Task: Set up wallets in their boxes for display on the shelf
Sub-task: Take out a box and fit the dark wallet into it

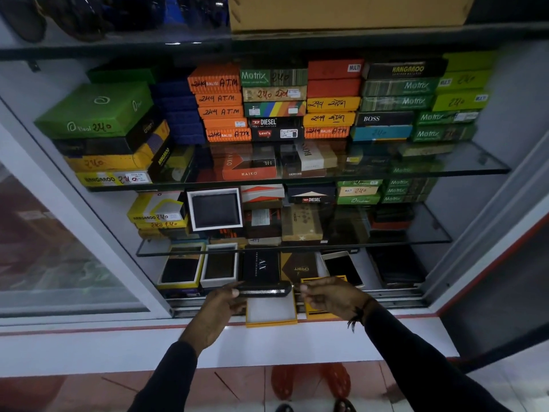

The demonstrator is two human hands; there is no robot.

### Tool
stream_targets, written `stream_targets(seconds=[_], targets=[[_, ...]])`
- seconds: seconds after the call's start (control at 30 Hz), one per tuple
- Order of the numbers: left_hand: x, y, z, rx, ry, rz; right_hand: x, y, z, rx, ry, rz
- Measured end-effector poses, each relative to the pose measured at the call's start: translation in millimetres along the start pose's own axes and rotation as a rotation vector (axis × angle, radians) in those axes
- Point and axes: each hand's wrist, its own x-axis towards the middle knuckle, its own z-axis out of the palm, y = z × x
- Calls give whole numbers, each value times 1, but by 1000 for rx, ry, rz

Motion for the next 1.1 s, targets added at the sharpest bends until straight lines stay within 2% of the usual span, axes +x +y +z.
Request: stream_targets(seconds=[0.17, 0.3, 0.47, 0.57, 0.7, 0.87, 0.97, 1.1], targets=[[6, -12, 12, 86, 96, 77, -4, -7, 0, -47, 71, -62], [15, -20, 38, 130, 235, 176, -5, -10, 31, -254, 189, -198], [21, -25, 61, 116, 171, 260, 6, 0, 83, -400, 322, -389], [19, -23, 48, 141, 145, 221, 4, -5, 75, -432, 327, -376], [17, -17, 29, 64, 157, 137, -9, -18, 34, -281, 330, -279], [16, -12, 18, -50, 6, 79, -16, -25, -7, -109, 279, -221], [14, -13, 26, -134, -126, 25, -11, -17, -4, -13, 255, -157], [4, -13, 52, -90, -360, -21, -5, 0, 12, -5, 163, -118]])
